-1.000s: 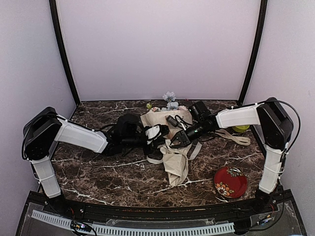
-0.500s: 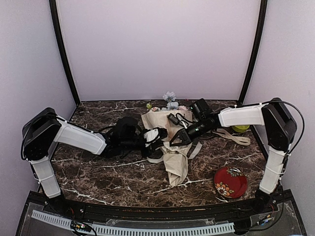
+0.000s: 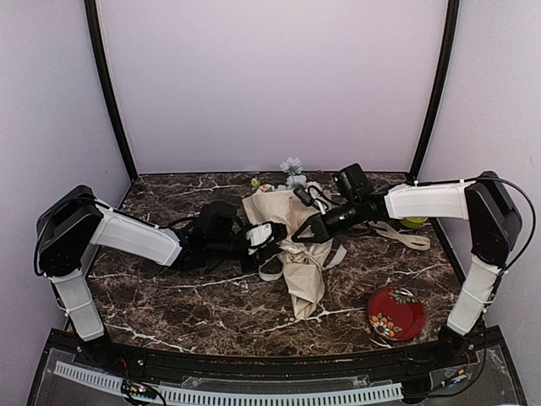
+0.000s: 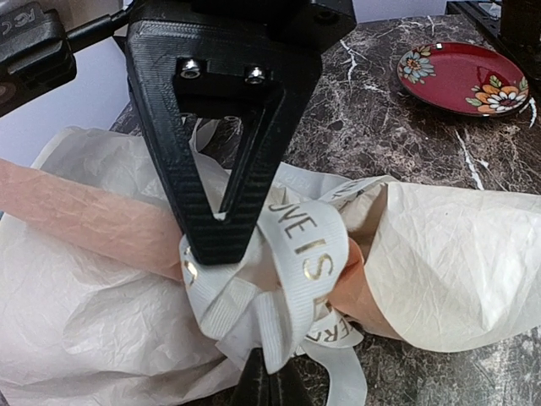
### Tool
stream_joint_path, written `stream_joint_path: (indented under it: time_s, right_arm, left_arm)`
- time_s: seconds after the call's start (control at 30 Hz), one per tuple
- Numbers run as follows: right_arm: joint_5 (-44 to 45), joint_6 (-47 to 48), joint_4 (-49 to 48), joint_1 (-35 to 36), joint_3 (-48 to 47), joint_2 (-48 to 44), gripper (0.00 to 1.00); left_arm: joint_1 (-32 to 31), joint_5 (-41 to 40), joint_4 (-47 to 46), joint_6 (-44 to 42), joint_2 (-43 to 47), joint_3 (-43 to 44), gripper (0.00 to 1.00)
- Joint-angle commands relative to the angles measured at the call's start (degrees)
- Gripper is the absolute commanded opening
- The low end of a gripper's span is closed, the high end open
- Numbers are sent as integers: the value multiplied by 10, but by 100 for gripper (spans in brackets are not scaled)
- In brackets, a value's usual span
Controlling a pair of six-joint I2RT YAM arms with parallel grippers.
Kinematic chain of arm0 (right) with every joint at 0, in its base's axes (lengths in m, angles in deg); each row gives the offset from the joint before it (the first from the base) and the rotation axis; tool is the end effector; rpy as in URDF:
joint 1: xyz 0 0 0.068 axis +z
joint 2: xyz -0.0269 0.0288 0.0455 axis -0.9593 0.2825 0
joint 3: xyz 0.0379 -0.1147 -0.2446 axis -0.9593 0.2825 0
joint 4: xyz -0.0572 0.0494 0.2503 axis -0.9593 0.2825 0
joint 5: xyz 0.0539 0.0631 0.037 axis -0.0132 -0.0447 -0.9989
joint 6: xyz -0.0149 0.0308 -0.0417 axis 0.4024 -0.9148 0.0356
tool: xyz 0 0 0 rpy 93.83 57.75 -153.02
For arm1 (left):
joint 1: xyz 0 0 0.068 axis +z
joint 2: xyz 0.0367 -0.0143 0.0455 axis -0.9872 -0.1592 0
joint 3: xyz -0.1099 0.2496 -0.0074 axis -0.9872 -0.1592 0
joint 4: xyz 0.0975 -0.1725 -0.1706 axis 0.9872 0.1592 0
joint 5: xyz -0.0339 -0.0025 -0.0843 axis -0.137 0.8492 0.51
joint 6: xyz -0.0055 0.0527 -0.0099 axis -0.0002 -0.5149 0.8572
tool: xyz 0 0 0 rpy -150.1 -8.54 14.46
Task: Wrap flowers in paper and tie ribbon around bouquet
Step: Cross the half-tied ribbon over the folded bouquet.
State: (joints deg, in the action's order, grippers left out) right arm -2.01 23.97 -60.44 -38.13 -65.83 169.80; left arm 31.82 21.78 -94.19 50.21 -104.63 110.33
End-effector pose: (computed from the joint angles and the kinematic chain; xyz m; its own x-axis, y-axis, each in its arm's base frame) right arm 0.2950 0.2397 0.2087 -0.6756 -0.3781 -0.6329 -0.7367 0.3800 0.5594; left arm 0.2430 -0.2954 0.1811 0.2637 0.4454 -0.8556 0.8930 0.2226 0.3911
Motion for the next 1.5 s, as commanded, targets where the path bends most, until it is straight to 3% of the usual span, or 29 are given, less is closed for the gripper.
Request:
stream_joint_path:
  time_s: [0.0,0.4,0.7,1.07,1.3,1.47]
  right_arm:
    - [19,-15,-36,-2,6,-22,3]
    - [38,-14,-23,-2,6,-23,12]
    - [33,-11,-16,-3,26,-32,9]
    - [5,-13,-31,-3,34,-47,18]
    - [-33,-25,-51,-2,38,-34,8]
    - [-25,-19,-41,-3,38,-30,15]
  left_arm:
    - [-4,2,11,-13,14,12,0]
    - [-14,-10,41,-38,-8,38,0]
    - [-20,-23,51,-56,-28,48,0]
    - [-22,-20,56,-61,-35,58,0]
    - [-22,-23,54,-59,-38,58,0]
    - [-22,-26,53,-59,-39,58,0]
